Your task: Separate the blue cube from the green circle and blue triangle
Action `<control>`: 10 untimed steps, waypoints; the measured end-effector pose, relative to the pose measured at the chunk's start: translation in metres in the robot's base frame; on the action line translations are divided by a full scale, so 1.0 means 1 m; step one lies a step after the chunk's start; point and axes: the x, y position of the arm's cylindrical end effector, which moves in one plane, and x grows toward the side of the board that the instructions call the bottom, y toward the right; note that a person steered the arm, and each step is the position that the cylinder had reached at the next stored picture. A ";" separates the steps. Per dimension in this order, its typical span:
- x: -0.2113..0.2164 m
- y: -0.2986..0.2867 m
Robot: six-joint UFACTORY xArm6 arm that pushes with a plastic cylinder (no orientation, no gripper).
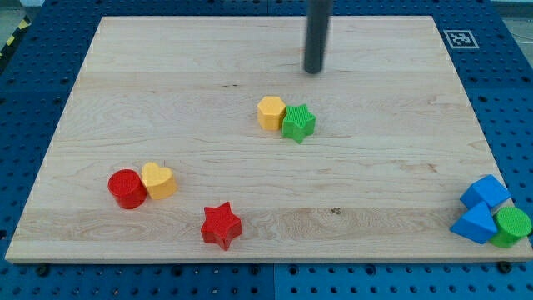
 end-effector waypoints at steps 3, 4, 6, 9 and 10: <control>0.082 0.108; 0.081 0.155; 0.149 0.250; 0.257 0.250; 0.278 0.240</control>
